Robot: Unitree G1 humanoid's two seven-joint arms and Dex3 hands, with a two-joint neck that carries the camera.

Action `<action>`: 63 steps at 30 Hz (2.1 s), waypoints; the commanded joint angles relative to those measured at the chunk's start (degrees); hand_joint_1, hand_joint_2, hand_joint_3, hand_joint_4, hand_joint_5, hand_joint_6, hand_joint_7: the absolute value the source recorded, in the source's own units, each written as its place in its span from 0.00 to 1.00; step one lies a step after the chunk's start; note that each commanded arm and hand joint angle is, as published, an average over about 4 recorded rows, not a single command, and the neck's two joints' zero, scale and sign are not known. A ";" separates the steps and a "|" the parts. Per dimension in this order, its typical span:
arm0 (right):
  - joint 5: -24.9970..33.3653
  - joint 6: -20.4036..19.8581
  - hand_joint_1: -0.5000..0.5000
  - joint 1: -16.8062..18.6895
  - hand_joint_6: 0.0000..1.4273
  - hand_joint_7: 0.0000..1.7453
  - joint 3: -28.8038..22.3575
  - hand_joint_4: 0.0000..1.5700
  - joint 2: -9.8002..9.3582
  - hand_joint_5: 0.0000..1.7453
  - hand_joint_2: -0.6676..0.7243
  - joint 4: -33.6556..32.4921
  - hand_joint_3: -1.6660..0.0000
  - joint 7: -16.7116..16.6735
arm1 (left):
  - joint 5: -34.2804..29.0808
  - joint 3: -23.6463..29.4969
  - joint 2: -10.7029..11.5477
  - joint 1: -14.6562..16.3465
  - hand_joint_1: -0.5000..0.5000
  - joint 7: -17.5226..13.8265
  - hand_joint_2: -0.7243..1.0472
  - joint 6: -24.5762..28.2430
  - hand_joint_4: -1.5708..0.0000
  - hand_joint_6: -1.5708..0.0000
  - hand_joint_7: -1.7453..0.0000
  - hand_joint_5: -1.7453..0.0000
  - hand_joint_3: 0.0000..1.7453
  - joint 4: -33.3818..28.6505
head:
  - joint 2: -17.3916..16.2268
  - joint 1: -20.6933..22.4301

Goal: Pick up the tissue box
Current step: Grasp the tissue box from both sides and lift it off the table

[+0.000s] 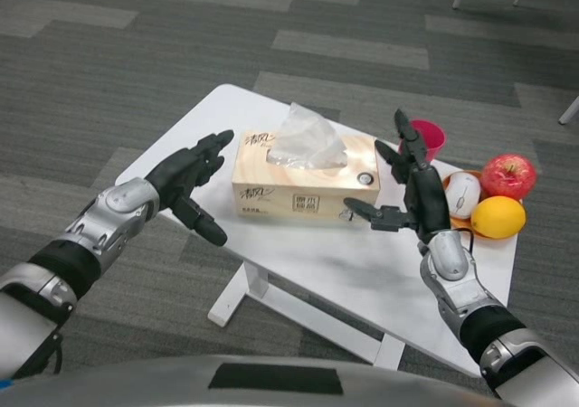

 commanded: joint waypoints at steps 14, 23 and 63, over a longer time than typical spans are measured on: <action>0.69 3.09 0.62 -10.44 0.00 0.04 3.80 0.05 2.17 0.17 0.19 15.67 0.71 1.21 | -0.93 0.03 -1.24 -0.16 1.00 0.76 0.30 -1.03 1.00 1.00 1.00 0.94 0.00 0.00 | 1.49 -0.45; 0.69 3.70 0.62 -12.72 0.00 0.04 6.13 0.09 2.45 0.17 0.23 21.12 0.71 1.21 | -0.97 0.03 -1.46 -0.31 1.00 0.76 0.30 -1.03 1.00 1.00 1.00 0.94 0.00 0.22 | 2.48 -1.26; 0.50 3.09 0.67 -2.40 0.00 0.04 7.12 0.12 2.87 0.17 0.18 15.93 0.71 4.70 | -1.61 0.47 -1.83 0.28 1.00 0.76 0.30 -2.35 1.00 1.00 1.00 0.94 0.00 0.33 | 3.20 -0.67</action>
